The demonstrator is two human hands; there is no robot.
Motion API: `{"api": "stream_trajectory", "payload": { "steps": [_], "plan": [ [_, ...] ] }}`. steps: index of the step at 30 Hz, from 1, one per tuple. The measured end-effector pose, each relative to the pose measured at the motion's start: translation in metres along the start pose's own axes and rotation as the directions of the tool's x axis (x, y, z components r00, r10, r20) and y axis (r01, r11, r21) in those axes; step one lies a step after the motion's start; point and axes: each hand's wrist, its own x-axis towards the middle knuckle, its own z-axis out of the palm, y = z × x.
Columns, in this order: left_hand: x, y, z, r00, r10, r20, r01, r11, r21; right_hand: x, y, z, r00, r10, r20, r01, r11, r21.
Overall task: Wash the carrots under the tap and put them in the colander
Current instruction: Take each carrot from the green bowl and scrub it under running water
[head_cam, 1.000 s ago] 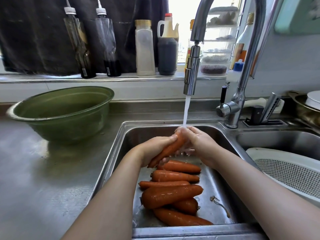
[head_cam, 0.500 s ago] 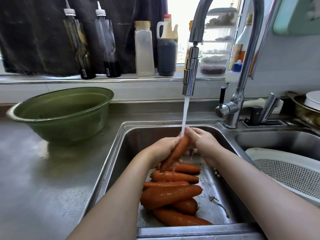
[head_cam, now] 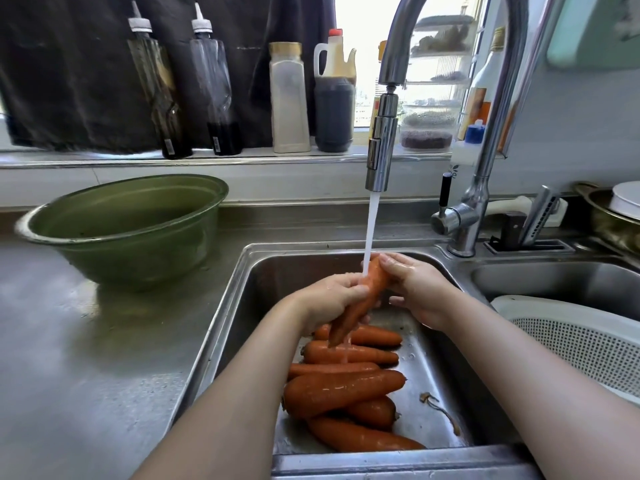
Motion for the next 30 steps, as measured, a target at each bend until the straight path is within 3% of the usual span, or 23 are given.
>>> {"api": "stream_trajectory", "payload": {
  "steps": [3, 7, 9, 13, 16, 20, 22, 24, 27, 30],
  "plan": [
    [0.005, 0.0, 0.01, 0.988, 0.034, -0.153, -0.023, 0.997, 0.071, -0.001, 0.0, 0.002, 1.0, -0.005, -0.006, 0.005, 1.0, -0.01],
    [0.014, -0.001, 0.01, 0.911, 0.02, -0.411, 0.043, 0.989, 0.143, -0.003, 0.0, 0.008, 1.0, -0.018, 0.008, 0.019, 0.998, -0.058],
    [0.009, 0.0, 0.003, 0.945, -0.008, -0.326, 0.049, 0.992, 0.118, -0.002, 0.0, 0.009, 1.0, -0.019, -0.002, 0.019, 0.999, -0.046],
    [0.005, -0.012, -0.013, 1.0, -0.019, -0.004, 0.018, 0.998, -0.067, -0.002, 0.0, 0.008, 1.0, -0.014, -0.002, 0.014, 0.999, -0.041],
    [0.009, -0.017, -0.012, 0.999, 0.01, -0.043, -0.01, 1.0, -0.01, -0.002, 0.001, 0.007, 1.0, -0.028, 0.0, 0.028, 0.998, -0.058],
    [0.012, -0.007, 0.001, 0.944, 0.032, -0.328, 0.0, 0.995, 0.097, -0.003, 0.0, 0.008, 0.999, -0.049, 0.023, 0.051, 0.997, -0.056],
    [0.01, -0.004, 0.002, 0.918, 0.037, -0.395, 0.019, 0.99, 0.138, -0.003, 0.001, 0.008, 0.998, -0.059, 0.027, 0.061, 0.996, -0.071],
    [0.005, -0.002, -0.002, 0.959, 0.029, -0.281, 0.003, 0.994, 0.112, -0.003, 0.0, 0.009, 0.998, -0.066, 0.013, 0.067, 0.996, -0.063],
    [-0.002, -0.004, -0.007, 1.0, 0.017, 0.019, -0.016, 0.998, -0.06, 0.001, 0.002, 0.006, 0.998, -0.055, -0.017, 0.053, 0.995, -0.078],
    [0.0, -0.006, -0.007, 0.999, 0.028, 0.028, -0.028, 1.0, -0.009, 0.002, 0.003, 0.004, 0.999, -0.041, -0.036, 0.038, 0.997, -0.069]
  ]
}}
